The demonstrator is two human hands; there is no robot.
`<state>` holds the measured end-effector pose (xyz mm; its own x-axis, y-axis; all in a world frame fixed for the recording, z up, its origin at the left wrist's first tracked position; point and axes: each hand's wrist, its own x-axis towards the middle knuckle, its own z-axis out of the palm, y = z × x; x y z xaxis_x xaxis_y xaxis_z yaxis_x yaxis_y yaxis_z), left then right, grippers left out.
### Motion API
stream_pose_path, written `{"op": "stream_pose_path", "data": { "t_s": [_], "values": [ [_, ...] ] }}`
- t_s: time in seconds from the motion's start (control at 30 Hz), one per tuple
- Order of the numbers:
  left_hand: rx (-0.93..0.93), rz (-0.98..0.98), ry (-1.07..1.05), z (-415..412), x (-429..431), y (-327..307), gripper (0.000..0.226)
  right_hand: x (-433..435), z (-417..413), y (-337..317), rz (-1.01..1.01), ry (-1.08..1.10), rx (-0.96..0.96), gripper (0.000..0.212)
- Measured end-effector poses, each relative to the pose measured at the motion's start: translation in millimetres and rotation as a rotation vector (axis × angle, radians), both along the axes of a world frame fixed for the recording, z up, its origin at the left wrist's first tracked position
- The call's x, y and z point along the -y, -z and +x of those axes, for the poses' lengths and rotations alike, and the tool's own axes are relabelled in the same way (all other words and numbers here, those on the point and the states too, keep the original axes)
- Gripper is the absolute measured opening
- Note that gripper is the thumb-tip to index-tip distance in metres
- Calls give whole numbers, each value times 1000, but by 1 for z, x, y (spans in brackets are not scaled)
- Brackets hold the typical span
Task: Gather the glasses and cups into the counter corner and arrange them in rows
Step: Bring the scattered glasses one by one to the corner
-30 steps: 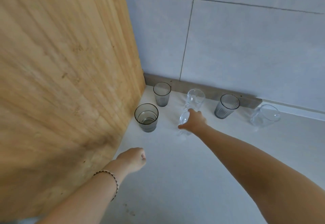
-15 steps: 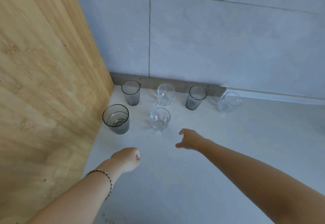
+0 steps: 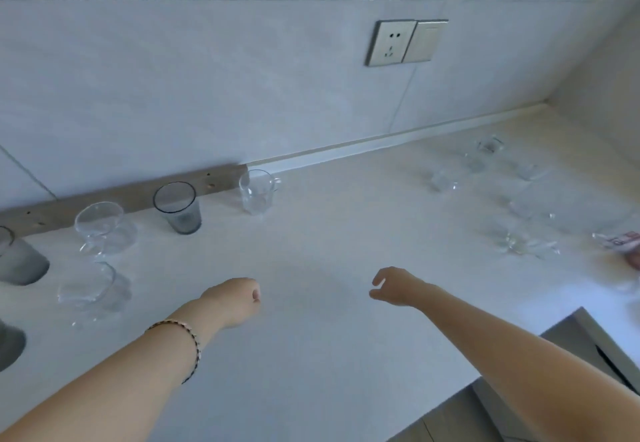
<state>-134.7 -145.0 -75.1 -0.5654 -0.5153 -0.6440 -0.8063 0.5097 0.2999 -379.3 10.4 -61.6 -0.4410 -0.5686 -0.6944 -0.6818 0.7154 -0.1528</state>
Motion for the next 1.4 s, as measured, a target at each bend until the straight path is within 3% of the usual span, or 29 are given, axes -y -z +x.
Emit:
{"op": "stream_pose_path", "data": {
  "t_s": [0.07,0.27,0.47,0.57,0.7,0.8,0.97,1.17,1.4],
  "values": [
    [-13,-13,15,-44,-12,0,18,-23,-42,2,-10,33,-11,41],
    [-25,-9,62,-172,-59,2,6,-84,-168,2,-43,61,-50,38],
    [-27,11,39,-266,-104,1,16,-119,-290,-8,-293,187,-223,36],
    [-15,7,23,-288,-115,2,19,-126,-336,-12,-361,207,-356,54],
    [23,-15,-9,-296,-115,1,24,-135,-366,0,-148,308,-319,92],
    [62,-9,-23,-291,-113,2,20,-139,-369,15,-126,356,-250,90],
    [71,0,-63,-268,-106,10,8,-138,-364,15,-222,343,-296,84],
    [79,13,-167,-213,-98,14,9,-96,-306,2,-283,126,-209,87],
    [93,-9,-355,-101,-75,7,14,-14,-166,-8,-330,-236,-65,87]
  ]
}}
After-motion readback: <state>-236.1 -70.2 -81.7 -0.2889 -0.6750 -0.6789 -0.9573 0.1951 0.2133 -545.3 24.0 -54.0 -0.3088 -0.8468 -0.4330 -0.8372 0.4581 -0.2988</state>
